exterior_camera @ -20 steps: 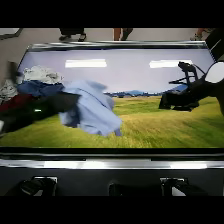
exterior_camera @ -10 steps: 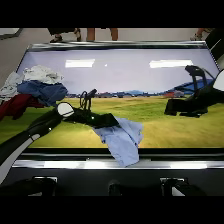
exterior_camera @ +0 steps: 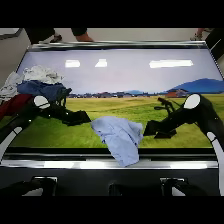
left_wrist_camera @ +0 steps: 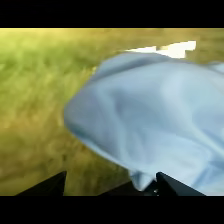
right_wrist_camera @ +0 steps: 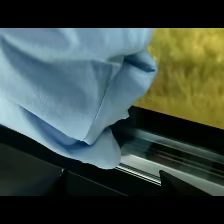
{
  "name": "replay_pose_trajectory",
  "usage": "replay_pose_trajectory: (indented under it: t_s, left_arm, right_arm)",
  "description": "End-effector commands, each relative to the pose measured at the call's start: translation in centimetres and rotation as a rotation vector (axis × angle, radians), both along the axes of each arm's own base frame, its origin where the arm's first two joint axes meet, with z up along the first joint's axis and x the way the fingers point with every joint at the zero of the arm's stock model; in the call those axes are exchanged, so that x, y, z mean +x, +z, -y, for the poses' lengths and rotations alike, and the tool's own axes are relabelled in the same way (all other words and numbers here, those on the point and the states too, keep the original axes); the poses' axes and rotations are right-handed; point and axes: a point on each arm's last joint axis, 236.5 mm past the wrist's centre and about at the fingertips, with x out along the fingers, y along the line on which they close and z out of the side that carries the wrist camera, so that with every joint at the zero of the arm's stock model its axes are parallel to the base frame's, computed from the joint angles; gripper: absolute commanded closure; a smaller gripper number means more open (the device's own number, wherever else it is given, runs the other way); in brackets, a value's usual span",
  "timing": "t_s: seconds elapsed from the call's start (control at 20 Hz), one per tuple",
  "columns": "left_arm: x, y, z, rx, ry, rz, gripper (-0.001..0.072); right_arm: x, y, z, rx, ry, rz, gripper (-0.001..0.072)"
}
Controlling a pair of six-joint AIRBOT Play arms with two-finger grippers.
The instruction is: Fold the shirts.
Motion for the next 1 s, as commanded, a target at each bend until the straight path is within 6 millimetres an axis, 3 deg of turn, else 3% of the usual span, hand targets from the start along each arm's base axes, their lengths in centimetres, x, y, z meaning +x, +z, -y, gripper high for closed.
replay_pose_trajectory:
  t_s: [0.0,0.15,0.3,0.4,0.45,0.55,0.6,0.75,0.85,0.9,0.95]
  left_arm:
    - [-0.1,-4.0,-0.4,-0.031,0.133,-0.037,0.0048]
    - [1.2,-5.5,0.9,-0.08,0.193,-0.049,0.0049]
    - [2.6,-5.4,2.8,-0.187,0.239,-0.044,0.0056]
    - [2.5,-5.7,4.0,-0.227,0.251,-0.072,0.0133]
    - [2.3,-6.1,4.4,-0.224,0.243,-0.082,0.0202]
    - [1.9,-6.6,4.7,-0.219,0.236,-0.095,0.0533]
    - [2.0,-6.5,4.6,-0.219,0.236,-0.093,0.0656]
    - [2.2,-5.9,4.4,-0.222,0.218,-0.065,0.0672]
    - [2.3,-5.4,4.5,-0.227,0.216,-0.052,0.0672]
    - [2.3,-5.0,4.5,-0.23,0.214,-0.041,0.0672]
    - [2.4,-4.5,4.5,-0.234,0.206,-0.024,0.0672]
  right_arm:
    - [-3.8,-2.5,-2.0,0.114,0.045,-0.103,0.0009]
    - [-5.2,-3.2,-2.4,0.145,0.059,-0.135,0.0009]
    - [-5.6,-3.8,-2.4,0.144,0.057,-0.145,0.0009]
    - [-6.2,-4.8,-2.4,0.146,0.067,-0.14,0.0009]
    - [-6.6,-5.3,-2.5,0.151,0.062,-0.15,0.001]
    - [-7.3,-5.7,-3.5,0.199,0.041,-0.162,0.0011]
    - [-7.3,-6.1,-3.8,0.211,0.025,-0.156,0.0012]
    - [-7.9,-7.2,-5.1,0.197,0.063,-0.128,0.0015]
    - [-7.8,-8.2,-7.1,0.155,0.116,-0.067,0.0092]
    - [-7.3,-8.7,-7.9,0.131,0.107,-0.034,0.0209]
    - [-6.6,-9.0,-8.6,0.114,0.091,0.0,0.0422]
